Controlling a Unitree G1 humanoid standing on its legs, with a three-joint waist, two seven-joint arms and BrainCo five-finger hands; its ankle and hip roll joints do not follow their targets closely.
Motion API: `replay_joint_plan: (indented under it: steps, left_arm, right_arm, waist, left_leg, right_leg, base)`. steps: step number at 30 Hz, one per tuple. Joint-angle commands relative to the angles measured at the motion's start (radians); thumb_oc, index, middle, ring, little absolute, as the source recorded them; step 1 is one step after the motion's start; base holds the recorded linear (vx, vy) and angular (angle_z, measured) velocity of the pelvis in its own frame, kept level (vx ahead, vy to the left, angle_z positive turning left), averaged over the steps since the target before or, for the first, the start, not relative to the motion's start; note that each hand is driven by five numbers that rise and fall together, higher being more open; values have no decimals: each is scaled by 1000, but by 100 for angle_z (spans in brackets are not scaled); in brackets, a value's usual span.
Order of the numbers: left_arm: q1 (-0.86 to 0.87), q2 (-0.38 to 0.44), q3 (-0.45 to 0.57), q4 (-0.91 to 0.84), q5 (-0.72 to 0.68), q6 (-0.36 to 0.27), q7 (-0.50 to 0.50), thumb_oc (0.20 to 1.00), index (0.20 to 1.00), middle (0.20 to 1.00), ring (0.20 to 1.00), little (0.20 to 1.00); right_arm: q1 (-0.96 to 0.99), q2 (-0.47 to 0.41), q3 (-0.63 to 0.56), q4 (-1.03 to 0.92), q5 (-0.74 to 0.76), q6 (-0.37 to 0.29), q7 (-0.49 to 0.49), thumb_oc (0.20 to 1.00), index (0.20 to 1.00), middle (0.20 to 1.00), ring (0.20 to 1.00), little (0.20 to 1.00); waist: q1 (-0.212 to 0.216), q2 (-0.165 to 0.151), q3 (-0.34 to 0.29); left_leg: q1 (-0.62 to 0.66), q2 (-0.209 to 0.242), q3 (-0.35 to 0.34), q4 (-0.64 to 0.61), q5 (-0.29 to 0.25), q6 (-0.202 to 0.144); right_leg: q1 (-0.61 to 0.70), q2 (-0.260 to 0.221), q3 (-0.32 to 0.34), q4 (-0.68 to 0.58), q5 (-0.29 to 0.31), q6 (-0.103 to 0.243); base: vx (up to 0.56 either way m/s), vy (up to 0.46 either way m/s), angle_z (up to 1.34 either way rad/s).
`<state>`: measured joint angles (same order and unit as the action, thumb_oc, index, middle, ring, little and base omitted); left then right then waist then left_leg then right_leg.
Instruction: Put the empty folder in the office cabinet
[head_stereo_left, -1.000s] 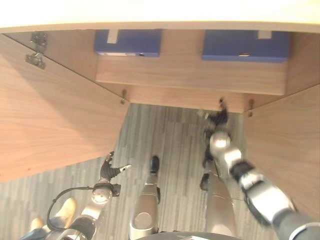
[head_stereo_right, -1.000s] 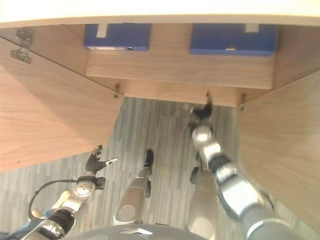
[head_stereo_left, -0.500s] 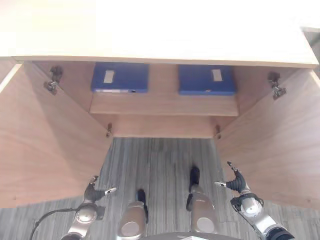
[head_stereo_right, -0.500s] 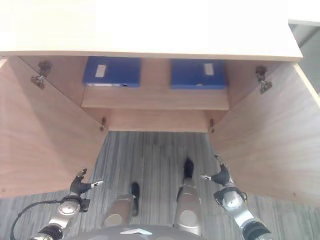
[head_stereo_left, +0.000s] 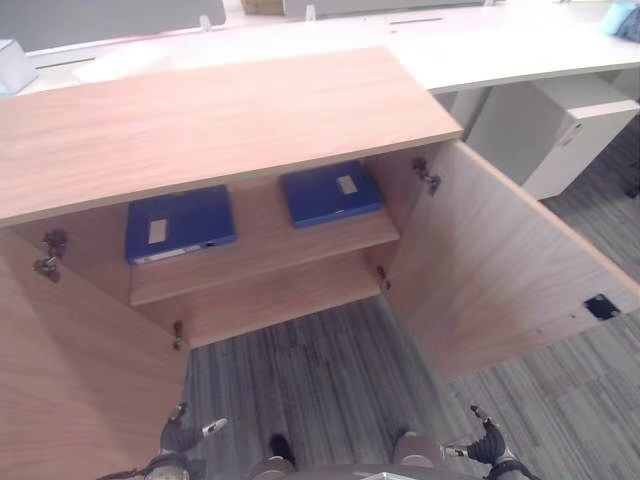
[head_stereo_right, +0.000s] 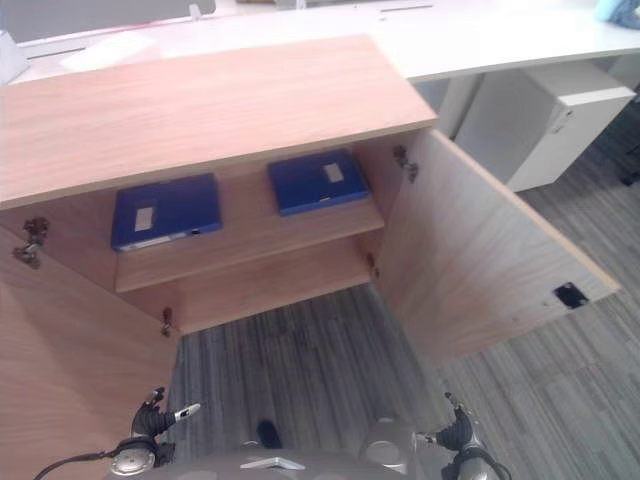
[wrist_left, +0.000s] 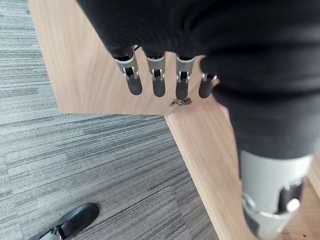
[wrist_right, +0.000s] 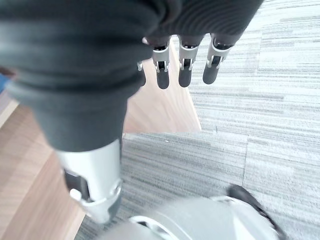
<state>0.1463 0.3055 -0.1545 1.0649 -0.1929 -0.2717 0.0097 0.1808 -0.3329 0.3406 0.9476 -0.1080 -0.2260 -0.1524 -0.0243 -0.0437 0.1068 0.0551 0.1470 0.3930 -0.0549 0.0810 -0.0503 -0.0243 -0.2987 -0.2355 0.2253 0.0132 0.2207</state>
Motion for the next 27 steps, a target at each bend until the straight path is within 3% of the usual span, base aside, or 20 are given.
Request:
replay_joint_plan:
  steps: [1,7,13,15,17,21,27]
  left_arm:
    - [-21,38,29,-15,-22,-20,10,1000,1000,1000,1000,1000]
    - [4,-2,42,59,-9,-10,26,1000,1000,1000,1000,1000]
    - [10,-23,-5,41,-6,-3,10,1000,1000,1000,1000,1000]
    - [10,-23,-6,40,-6,-3,10,1000,1000,1000,1000,1000]
    - [12,-10,-50,14,5,5,-10,1000,1000,1000,1000,1000]
    - [12,11,-95,-22,-2,15,-30,1000,1000,1000,1000,1000]
    - [7,27,-120,-41,-8,23,-40,1000,1000,1000,1000,1000]
  right_arm:
    - [-43,-17,-38,-43,-17,-21,-56,1000,1000,1000,1000,1000]
    - [-37,30,-116,30,45,-13,-116,1000,1000,1000,1000,1000]
    - [-132,-4,-226,126,203,-20,-167,1000,1000,1000,1000,1000]
    - [-133,-5,-227,128,204,-20,-166,1000,1000,1000,1000,1000]
    - [-256,-65,-256,191,273,-17,-182,1000,1000,1000,1000,1000]
    - [-424,-154,-297,271,366,-8,-207,1000,1000,1000,1000,1000]
    - [-582,-256,-249,292,388,-1,-197,1000,1000,1000,1000,1000]
  waist:
    - [4,-11,4]
    - [0,-1,-40]
    - [18,51,-75]
    - [18,53,-74]
    - [57,80,-90]
    - [93,109,-93]
    - [130,141,-85]
  left_leg:
    - [-56,-77,-78,14,-92,-1]
    - [-34,-39,-34,4,-71,-26]
    - [-21,9,-49,-16,-30,-60]
    - [-21,10,-50,-16,-30,-60]
    - [-22,28,-65,-25,-10,-74]
    - [-27,43,-81,-31,9,-88]
    - [-40,56,-99,-32,28,-102]
  right_leg:
    - [-29,-55,31,-127,234,21]
    - [-2,-10,36,-224,176,8]
    - [49,40,-2,-297,111,-14]
    - [49,41,-3,-297,111,-15]
    - [70,59,-27,-313,83,-23]
    - [81,77,-45,-313,58,-31]
    - [87,91,-66,-313,38,-36]
  base:
    - [-54,-87,-95]
    - [30,-115,-34]
    - [43,-103,-15]
    - [27,-67,7]
    - [53,-130,14]
    - [19,-67,27]
    - [-7,-39,20]
